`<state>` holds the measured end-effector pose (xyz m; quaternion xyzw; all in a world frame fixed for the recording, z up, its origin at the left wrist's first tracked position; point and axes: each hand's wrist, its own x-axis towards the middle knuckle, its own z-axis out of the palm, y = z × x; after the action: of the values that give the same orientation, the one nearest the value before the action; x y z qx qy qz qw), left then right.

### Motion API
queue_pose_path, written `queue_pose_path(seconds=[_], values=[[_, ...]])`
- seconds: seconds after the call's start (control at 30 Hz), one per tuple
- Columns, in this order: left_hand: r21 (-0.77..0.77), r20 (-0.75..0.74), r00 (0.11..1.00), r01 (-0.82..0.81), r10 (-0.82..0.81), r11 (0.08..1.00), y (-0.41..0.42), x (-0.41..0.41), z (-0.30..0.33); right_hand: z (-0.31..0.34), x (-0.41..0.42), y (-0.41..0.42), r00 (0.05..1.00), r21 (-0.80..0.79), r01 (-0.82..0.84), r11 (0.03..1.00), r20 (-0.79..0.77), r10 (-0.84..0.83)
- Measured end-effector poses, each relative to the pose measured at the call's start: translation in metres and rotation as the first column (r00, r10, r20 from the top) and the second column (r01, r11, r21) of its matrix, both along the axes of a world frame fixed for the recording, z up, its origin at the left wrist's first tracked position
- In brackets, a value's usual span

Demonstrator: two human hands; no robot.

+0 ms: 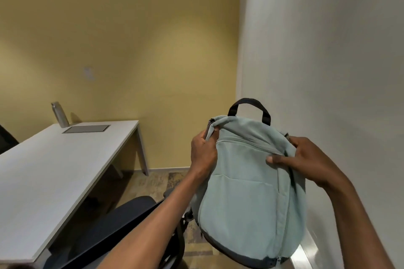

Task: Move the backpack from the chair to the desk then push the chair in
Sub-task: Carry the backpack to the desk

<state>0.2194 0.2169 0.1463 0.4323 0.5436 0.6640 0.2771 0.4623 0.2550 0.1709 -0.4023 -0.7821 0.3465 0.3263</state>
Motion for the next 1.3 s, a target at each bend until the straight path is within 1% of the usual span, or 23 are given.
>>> queue_pose_path(seconds=[0.03,0.1,0.17,0.27,0.37,0.47,0.63,0.73,0.87,1.2,1.3], values=[[-0.012,-0.007,1.0,0.02,-0.021,1.0,0.001,-0.006,0.002,-0.001,-0.006,0.003,0.999,0.03,0.028,0.999,-0.03,-0.027],[-0.021,-0.023,0.997,0.069,-0.07,0.997,0.07,-0.008,0.007,0.0,-0.007,0.068,0.994,0.083,0.102,0.991,-0.059,-0.097],[-0.043,-0.076,0.994,0.073,-0.076,0.996,0.081,-0.022,0.011,0.001,-0.02,0.079,0.987,0.11,0.149,0.983,-0.075,-0.141],[-0.037,-0.132,0.988,0.073,-0.077,0.997,0.094,-0.035,0.014,0.004,-0.033,0.089,0.981,0.155,0.185,0.97,-0.095,-0.172],[-0.061,-0.171,0.983,0.049,-0.058,0.997,0.128,-0.051,0.016,0.007,-0.056,0.121,0.978,0.197,0.206,0.959,-0.079,-0.194],[-0.066,-0.18,0.983,0.018,-0.029,0.998,0.167,-0.068,0.015,0.008,-0.074,0.16,0.975,0.197,0.223,0.955,-0.061,-0.215],[-0.02,-0.184,0.983,-0.008,0.004,1.0,0.225,-0.101,0.011,0.003,-0.105,0.221,0.973,0.196,0.233,0.953,-0.059,-0.225],[0.014,-0.175,0.985,-0.002,0.005,1.0,0.258,-0.121,0.01,0.002,-0.127,0.256,0.975,0.176,0.223,0.959,-0.059,-0.216],[-0.012,-0.168,0.985,-0.046,0.043,0.999,0.298,-0.149,0.011,0.006,-0.155,0.299,0.98,0.169,0.2,0.965,-0.057,-0.193],[-0.019,-0.138,0.984,-0.113,0.11,0.993,0.38,-0.209,0.005,0.003,-0.223,0.422,0.998,0.107,0.052,0.993,-0.031,-0.049],[-0.023,-0.155,0.979,-0.139,0.134,0.99,0.405,-0.225,0.0,-0.004,-0.242,0.462,1.0,0.094,0.016,0.995,-0.027,-0.014]])
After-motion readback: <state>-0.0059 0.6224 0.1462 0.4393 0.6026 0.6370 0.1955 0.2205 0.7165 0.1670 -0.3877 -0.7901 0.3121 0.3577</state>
